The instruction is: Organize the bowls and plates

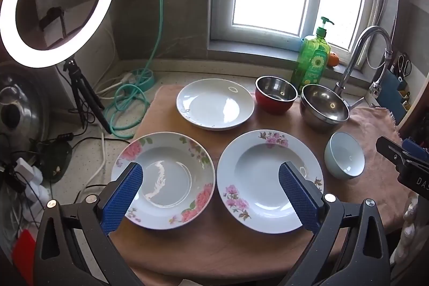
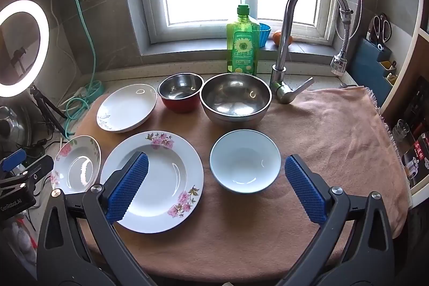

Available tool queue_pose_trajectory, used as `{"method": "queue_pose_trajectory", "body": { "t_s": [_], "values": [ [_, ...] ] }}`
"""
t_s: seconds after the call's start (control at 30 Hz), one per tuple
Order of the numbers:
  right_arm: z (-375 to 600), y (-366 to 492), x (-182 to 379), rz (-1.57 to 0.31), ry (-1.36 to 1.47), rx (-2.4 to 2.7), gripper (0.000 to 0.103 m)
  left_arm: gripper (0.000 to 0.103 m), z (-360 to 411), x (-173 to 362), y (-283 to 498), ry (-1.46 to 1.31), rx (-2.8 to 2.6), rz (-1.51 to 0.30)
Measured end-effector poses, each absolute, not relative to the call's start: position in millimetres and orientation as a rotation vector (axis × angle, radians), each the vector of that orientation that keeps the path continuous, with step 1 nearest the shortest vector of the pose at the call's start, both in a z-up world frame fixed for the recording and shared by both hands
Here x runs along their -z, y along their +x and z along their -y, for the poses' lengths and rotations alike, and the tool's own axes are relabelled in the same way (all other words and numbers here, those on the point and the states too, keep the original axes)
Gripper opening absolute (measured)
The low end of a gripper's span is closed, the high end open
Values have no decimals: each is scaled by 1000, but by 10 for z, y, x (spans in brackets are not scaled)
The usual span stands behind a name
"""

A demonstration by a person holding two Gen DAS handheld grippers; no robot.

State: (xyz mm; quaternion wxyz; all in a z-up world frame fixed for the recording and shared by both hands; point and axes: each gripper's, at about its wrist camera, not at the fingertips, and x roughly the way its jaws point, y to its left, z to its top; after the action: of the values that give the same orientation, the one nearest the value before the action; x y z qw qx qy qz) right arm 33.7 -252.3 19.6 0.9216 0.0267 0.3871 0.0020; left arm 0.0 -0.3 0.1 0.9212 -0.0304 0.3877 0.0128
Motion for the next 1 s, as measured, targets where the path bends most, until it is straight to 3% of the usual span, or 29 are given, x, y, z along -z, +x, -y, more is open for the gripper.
{"method": "queue_pose_trajectory", "body": {
  "t_s": [1.0],
  "values": [
    [2542,338,-166,-801,61,-5,103,101,47,-25,20,-68,-25,-796]
  ]
}}
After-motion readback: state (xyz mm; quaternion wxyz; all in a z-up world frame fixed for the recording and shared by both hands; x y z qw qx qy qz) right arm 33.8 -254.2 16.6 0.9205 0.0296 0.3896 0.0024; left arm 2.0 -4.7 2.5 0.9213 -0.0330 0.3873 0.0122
